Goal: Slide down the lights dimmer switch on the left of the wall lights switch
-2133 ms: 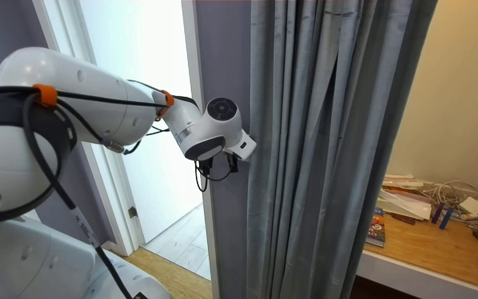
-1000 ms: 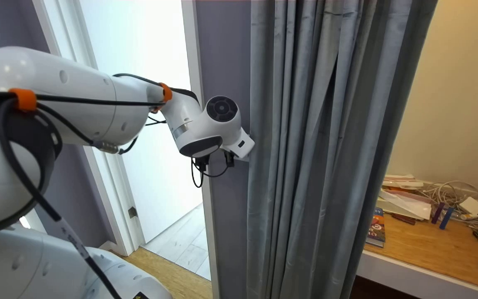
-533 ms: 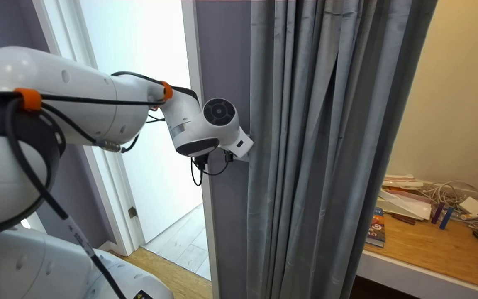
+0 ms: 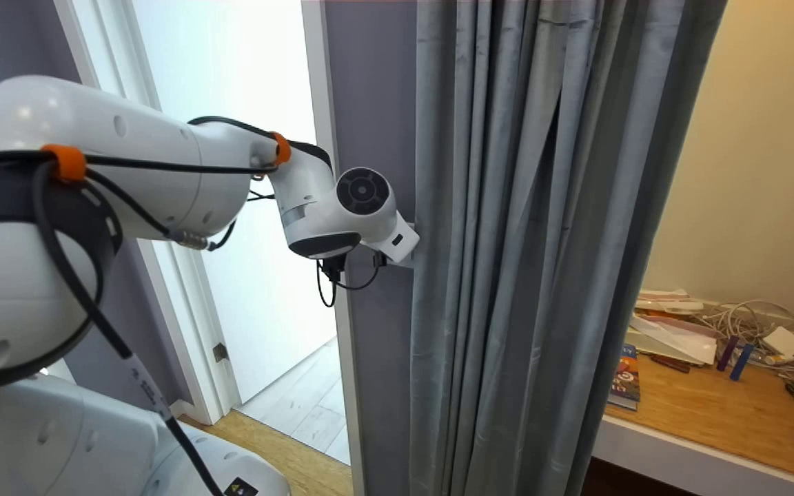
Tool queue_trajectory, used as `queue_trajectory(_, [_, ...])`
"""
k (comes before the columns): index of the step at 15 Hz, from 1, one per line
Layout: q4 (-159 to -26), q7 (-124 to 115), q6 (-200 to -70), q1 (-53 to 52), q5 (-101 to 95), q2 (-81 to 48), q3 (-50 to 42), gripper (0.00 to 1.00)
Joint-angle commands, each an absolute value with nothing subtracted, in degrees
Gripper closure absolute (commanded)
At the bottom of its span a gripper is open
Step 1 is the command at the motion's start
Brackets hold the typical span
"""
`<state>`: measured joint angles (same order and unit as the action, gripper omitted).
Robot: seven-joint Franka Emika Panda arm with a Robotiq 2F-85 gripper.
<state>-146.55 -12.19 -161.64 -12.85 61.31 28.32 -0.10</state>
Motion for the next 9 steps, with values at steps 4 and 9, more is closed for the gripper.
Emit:
queue_trajectory(4, [-143.7, -5.5, -164.8, -16.3, 69.2, 26.2, -2.5, 0.57])
queue_trajectory(9, [-143.1, -2.2, -165.2, -17.2, 72.5, 25.6, -3.1, 0.70])
